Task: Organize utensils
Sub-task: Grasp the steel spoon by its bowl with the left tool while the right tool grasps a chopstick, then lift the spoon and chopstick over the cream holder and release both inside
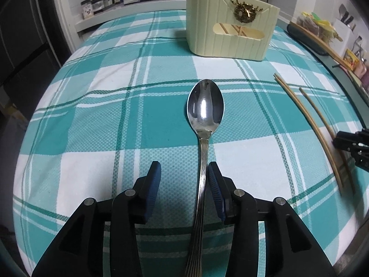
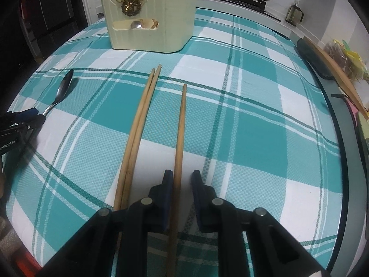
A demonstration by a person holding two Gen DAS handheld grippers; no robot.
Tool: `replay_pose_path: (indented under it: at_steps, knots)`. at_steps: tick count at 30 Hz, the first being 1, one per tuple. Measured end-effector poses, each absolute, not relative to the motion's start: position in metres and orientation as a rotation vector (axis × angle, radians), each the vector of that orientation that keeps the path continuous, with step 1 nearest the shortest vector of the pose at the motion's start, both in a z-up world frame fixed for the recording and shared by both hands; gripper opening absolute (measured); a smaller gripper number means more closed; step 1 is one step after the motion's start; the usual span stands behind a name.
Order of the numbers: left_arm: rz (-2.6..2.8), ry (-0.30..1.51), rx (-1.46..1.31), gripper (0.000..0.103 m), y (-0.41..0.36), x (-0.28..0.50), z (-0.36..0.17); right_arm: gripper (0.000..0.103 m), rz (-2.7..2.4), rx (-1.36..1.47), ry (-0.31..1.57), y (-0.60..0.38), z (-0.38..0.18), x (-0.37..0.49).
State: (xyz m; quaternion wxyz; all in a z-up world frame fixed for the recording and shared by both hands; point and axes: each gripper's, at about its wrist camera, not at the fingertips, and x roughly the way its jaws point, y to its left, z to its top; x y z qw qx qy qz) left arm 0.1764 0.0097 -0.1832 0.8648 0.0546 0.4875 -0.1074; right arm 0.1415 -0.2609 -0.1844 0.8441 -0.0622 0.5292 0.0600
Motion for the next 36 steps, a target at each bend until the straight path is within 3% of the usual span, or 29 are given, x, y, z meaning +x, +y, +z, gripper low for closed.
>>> replay_pose_path:
  at_steps: [3, 9, 20, 25, 27, 28, 29, 32, 36]
  knots:
    - [-0.306, 1.072, 0.147, 0.072, 0.005, 0.18, -0.184, 0.03, 0.151, -0.145, 1.129, -0.262, -0.185, 0.139]
    - [-0.313, 1.103, 0.188, 0.08, 0.001, 0.19, -0.186, 0.033, 0.19, -0.174, 1.164, -0.265, -0.185, 0.145]
    - [-0.269, 1.132, 0.185, 0.082, -0.016, 0.232, -0.187, 0.034, 0.205, -0.185, 1.173, -0.26, -0.186, 0.175]
    - [-0.289, 1.137, 0.188, 0.069, -0.033, 0.251, -0.185, 0.035, 0.203, -0.183, 1.173, -0.256, -0.186, 0.198]
    - [-0.308, 1.121, 0.198, 0.045, -0.04, 0.254, -0.183, 0.035, 0.206, -0.162, 1.171, -0.254, -0.187, 0.209]
    - [-0.315, 1.111, 0.213, 0.042, -0.043, 0.255, -0.182, 0.035, 0.21, -0.15, 1.168, -0.254, -0.187, 0.215]
    - [-0.324, 1.106, 0.221, 0.042, -0.045, 0.256, -0.182, 0.034, 0.211, -0.137, 1.165, -0.254, -0.187, 0.221]
    - [-0.343, 1.09, 0.205, 0.041, -0.041, 0.257, -0.18, 0.008, 0.193, -0.137, 1.149, -0.252, -0.186, 0.231]
    - [-0.348, 1.016, 0.158, 0.041, -0.023, 0.241, -0.16, 0.006, 0.213, -0.079, 1.089, -0.253, -0.168, 0.224]
